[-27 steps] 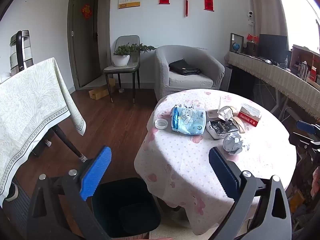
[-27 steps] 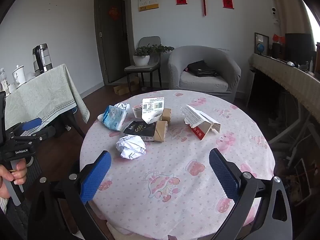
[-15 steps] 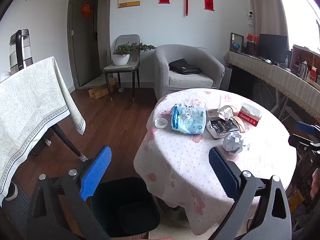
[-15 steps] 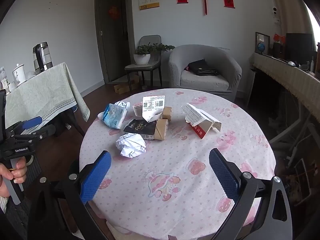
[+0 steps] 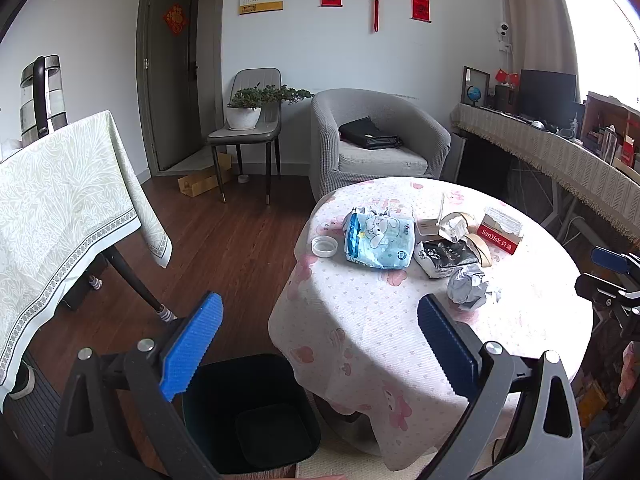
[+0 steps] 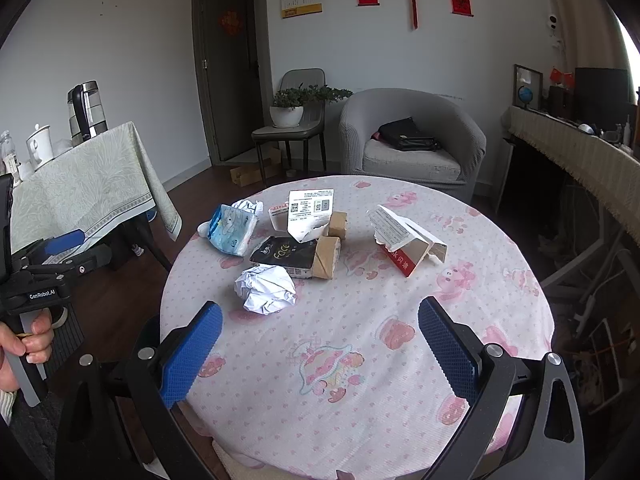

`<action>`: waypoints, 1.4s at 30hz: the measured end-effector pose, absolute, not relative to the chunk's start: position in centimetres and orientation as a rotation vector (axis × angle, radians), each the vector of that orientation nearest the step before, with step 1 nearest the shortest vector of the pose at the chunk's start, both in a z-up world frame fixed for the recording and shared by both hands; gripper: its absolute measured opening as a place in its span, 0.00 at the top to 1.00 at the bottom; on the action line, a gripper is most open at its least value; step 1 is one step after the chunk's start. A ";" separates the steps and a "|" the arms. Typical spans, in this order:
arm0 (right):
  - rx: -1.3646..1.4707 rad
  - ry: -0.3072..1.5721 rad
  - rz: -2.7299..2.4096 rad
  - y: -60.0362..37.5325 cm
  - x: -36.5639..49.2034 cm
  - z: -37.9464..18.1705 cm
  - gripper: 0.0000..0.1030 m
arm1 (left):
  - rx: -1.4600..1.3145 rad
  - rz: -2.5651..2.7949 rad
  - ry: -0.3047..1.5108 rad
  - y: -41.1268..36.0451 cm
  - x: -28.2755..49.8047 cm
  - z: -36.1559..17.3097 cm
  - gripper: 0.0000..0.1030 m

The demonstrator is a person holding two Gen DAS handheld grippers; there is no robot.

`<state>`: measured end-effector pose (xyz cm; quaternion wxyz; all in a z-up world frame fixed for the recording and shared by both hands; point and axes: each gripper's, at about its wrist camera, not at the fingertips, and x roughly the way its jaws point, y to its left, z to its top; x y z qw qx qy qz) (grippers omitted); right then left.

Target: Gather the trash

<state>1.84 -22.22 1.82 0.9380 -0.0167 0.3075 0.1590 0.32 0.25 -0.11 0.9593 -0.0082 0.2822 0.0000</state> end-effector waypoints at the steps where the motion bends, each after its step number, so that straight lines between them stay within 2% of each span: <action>1: -0.033 0.626 0.324 -22.2 1.8 1.8 0.04 | -0.017 0.000 0.571 0.3 0.3 -0.1 0.03; 42: -0.036 0.630 0.325 -22.0 1.9 1.7 0.04 | -0.014 -0.002 0.574 0.5 0.5 0.0 0.03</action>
